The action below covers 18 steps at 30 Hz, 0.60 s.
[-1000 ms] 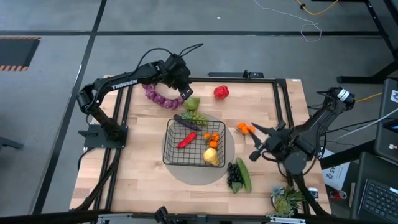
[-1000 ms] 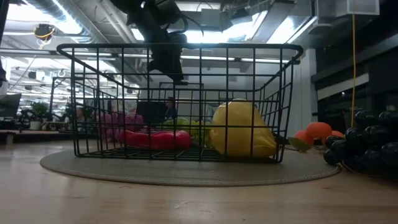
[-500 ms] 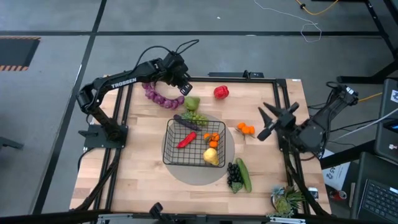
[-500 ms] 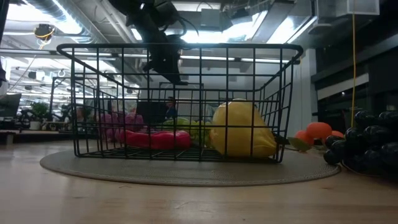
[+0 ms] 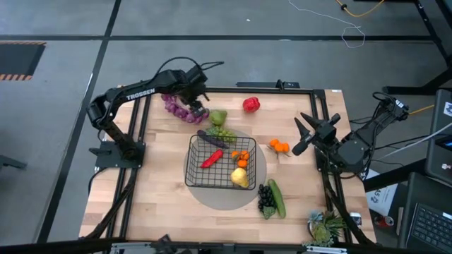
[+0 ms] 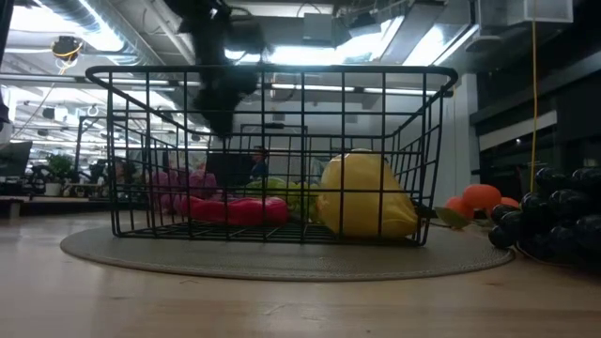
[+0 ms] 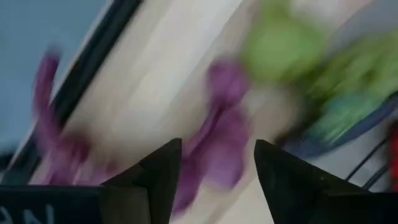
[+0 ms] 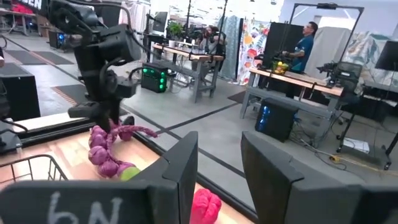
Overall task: Build produce basket
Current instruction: Put the green grapes into the black wire basket
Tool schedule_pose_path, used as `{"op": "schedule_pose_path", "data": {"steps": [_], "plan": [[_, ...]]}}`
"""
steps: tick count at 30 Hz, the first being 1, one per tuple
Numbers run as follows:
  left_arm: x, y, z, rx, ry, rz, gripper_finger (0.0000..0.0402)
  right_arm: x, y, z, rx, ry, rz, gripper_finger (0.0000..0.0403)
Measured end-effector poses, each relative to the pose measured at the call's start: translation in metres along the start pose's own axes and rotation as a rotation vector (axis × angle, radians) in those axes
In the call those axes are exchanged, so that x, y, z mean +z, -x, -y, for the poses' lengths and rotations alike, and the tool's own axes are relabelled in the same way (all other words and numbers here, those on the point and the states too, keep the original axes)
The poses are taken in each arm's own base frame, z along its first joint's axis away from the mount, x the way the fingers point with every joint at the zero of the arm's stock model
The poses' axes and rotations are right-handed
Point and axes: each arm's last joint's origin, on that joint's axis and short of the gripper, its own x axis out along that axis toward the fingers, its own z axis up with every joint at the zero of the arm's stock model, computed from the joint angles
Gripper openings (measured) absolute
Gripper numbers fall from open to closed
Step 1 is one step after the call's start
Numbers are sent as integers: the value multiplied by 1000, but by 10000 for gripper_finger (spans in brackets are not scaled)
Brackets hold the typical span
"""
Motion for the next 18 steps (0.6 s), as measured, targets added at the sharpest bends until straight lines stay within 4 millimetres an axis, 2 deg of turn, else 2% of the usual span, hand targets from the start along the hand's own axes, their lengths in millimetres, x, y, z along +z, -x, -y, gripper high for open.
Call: {"op": "schedule_pose_path", "data": {"steps": [3,11,18], "plan": [[-10,0,-9,45,25,-109,197,-5,0,0,11,4,-1,126],[-12,-3,-36,68,55,-124,197,-12,0,-3,144,-58,-34,126],[-9,-17,-37,-130,-86,-137,196,-12,1,-5,204,-81,-52,126]]}}
